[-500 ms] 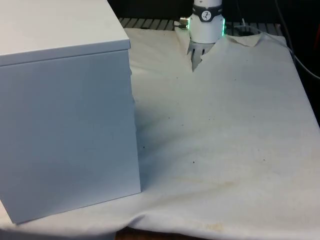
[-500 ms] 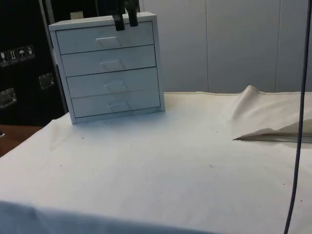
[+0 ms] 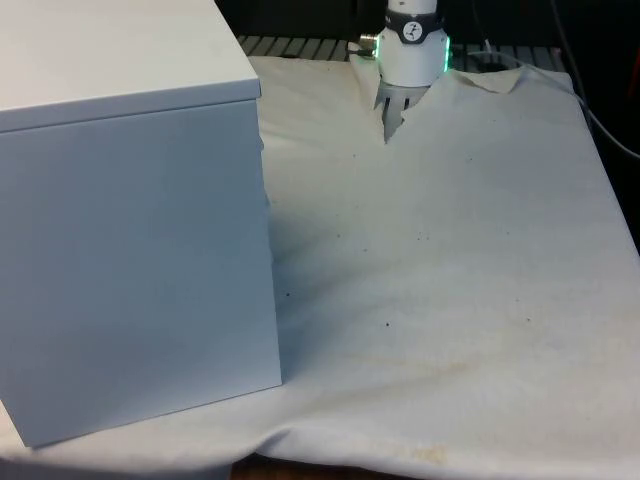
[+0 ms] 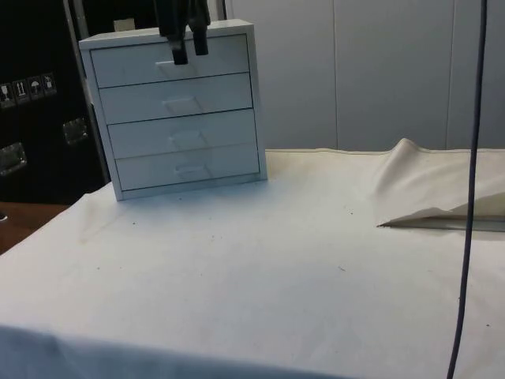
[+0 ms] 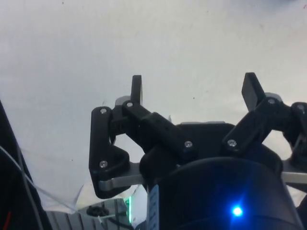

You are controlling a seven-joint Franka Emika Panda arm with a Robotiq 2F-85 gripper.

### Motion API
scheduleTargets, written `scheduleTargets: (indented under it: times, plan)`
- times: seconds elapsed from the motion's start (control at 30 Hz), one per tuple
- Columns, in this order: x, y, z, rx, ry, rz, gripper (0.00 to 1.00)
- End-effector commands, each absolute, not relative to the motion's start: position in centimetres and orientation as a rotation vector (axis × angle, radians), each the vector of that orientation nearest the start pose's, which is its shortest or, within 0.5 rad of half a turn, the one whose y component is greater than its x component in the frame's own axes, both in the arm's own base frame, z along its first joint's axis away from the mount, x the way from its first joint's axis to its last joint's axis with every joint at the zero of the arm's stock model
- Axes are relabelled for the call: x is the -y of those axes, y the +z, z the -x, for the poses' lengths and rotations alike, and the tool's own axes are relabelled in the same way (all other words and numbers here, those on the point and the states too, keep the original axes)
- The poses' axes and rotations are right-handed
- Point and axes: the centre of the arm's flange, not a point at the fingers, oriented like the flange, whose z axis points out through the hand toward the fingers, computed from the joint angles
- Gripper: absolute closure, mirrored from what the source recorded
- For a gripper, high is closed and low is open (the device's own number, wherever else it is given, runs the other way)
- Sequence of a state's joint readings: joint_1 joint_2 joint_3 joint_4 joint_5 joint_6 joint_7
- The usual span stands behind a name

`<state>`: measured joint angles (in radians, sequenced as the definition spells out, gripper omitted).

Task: Open the drawer, then close it.

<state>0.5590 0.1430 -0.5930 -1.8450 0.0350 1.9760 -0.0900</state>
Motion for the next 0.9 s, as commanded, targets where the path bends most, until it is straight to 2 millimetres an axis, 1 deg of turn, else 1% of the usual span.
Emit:
scheduleTargets:
  times: [0.0, 0.4, 0.7, 0.77, 0.87]
  plan:
    - [0.7, 46.0, -59.6, 0.094, -0.041, 3.184, 0.0]
    - [1.5, 45.8, -60.5, 0.186, -0.101, 3.194, 0.0]
    - [2.1, 45.8, -61.0, 0.277, -0.11, 3.201, 0.0]
    - [2.1, 45.8, -60.9, 0.272, -0.108, 3.21, 0.0]
    - [2.5, 45.8, -61.3, 0.314, -0.109, 3.205, 0.0]
